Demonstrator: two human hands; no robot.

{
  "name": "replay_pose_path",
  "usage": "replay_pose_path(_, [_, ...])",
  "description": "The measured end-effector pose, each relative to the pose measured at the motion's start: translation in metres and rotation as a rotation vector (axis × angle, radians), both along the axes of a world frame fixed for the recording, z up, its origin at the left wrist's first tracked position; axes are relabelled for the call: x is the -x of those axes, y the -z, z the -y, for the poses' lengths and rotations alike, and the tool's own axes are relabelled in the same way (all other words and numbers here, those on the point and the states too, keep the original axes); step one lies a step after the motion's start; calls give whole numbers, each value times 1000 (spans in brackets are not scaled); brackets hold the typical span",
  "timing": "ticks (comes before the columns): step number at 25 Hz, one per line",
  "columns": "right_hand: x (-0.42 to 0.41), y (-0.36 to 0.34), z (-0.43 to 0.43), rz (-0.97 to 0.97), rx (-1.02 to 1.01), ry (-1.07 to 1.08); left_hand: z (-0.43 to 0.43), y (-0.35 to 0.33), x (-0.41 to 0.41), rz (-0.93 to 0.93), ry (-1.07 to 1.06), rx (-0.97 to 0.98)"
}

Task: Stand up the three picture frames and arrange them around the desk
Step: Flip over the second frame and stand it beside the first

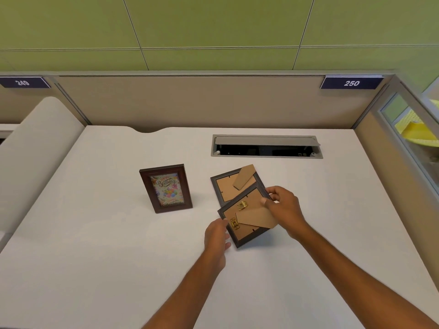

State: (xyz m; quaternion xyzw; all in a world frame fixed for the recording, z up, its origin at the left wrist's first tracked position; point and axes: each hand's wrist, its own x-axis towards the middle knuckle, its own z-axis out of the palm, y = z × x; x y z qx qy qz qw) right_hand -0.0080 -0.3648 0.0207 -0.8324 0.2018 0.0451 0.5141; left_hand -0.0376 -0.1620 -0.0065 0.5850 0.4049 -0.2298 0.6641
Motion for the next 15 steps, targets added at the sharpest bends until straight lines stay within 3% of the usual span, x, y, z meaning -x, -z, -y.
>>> replay_pose_path(2, [4,-9,-14,110,132,-58,-1,-14,-7,3,44,53])
replay_pose_path(8, [39,-18,-48,594,444,-243,-22,-49,-30,88,-47,529])
replay_pose_path(12, [59,-1,-54,884,736,-444,-31,-57,-33,190,-40,554])
replay_pose_path(15, [66,9,-53,964,861,-522,-34,-57,-29,255,8,515])
